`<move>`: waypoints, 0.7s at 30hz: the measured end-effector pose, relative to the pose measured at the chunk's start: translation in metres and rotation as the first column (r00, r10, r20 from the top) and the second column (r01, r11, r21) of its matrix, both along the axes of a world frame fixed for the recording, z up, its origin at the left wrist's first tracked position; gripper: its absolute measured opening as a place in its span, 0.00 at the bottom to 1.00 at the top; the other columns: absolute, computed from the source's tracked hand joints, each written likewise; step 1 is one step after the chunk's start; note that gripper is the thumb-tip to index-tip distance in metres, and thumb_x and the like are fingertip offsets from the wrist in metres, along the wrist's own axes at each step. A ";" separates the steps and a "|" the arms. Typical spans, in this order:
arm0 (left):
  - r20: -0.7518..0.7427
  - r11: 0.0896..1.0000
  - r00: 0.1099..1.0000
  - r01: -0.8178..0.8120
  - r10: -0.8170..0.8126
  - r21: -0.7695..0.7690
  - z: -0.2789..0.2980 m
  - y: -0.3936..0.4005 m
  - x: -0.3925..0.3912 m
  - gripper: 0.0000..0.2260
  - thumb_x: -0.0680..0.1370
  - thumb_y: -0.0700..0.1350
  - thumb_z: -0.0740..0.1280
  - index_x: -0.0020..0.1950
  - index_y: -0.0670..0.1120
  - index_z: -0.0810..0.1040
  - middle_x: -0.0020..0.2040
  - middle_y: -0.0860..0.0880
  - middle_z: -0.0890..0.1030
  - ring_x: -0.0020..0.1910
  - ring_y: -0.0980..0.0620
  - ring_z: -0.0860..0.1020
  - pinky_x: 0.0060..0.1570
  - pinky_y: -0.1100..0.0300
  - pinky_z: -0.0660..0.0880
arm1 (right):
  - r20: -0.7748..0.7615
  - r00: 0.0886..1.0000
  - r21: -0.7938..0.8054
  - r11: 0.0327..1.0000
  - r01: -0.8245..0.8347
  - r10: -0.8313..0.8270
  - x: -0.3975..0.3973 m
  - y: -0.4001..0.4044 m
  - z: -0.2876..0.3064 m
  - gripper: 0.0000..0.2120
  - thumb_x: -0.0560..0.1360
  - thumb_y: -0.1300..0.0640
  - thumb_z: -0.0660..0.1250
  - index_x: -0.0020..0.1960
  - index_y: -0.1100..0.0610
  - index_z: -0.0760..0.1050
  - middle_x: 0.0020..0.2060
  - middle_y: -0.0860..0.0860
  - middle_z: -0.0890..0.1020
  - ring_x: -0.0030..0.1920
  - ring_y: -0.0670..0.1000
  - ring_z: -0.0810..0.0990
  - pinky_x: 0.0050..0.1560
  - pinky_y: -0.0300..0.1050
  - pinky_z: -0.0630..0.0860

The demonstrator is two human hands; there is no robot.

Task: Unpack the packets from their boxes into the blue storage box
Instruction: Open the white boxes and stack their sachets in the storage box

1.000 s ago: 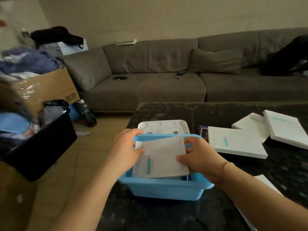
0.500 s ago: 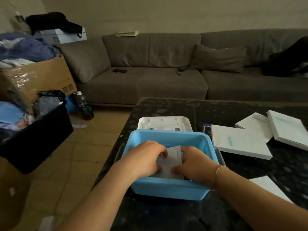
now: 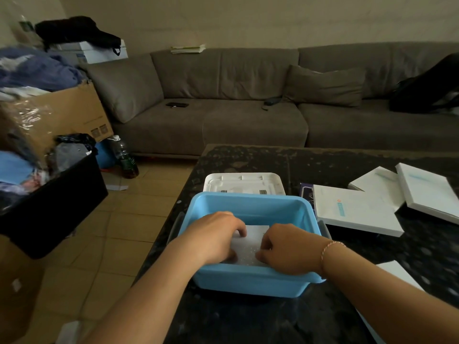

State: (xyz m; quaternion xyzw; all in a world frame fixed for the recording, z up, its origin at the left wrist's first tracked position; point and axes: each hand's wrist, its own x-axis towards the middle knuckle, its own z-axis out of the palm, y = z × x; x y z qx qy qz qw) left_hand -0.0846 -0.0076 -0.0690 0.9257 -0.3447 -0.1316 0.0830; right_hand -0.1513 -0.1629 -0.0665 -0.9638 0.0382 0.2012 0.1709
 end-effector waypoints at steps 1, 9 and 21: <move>-0.003 1.000 1.000 0.001 -0.001 -0.006 -0.001 0.000 0.001 0.20 0.74 0.46 0.74 0.64 0.57 0.76 0.62 0.55 0.74 0.60 0.51 0.73 0.57 0.54 0.74 | -0.002 1.000 0.002 1.000 -0.008 0.008 0.000 0.001 -0.001 0.19 0.80 0.47 0.60 0.56 0.60 0.80 0.51 0.54 0.84 0.51 0.53 0.81 0.60 0.49 0.77; 0.210 0.941 0.973 -0.022 0.098 -0.337 0.002 -0.007 -0.013 0.06 0.78 0.49 0.69 0.55 0.55 0.79 0.53 0.58 0.78 0.52 0.59 0.77 0.50 0.65 0.74 | 0.125 0.992 -0.084 0.996 -0.021 0.032 -0.016 -0.002 0.013 0.17 0.83 0.50 0.55 0.57 0.58 0.78 0.52 0.54 0.81 0.52 0.53 0.79 0.58 0.47 0.76; 0.518 0.730 0.782 0.573 -0.348 -0.374 -0.089 -0.114 -0.177 0.07 0.78 0.52 0.64 0.50 0.51 0.78 0.45 0.52 0.79 0.39 0.51 0.77 0.29 0.63 0.73 | 0.504 0.613 0.500 0.784 0.368 -0.608 -0.139 -0.102 0.027 0.06 0.77 0.59 0.68 0.47 0.50 0.80 0.37 0.46 0.85 0.34 0.42 0.84 0.42 0.42 0.83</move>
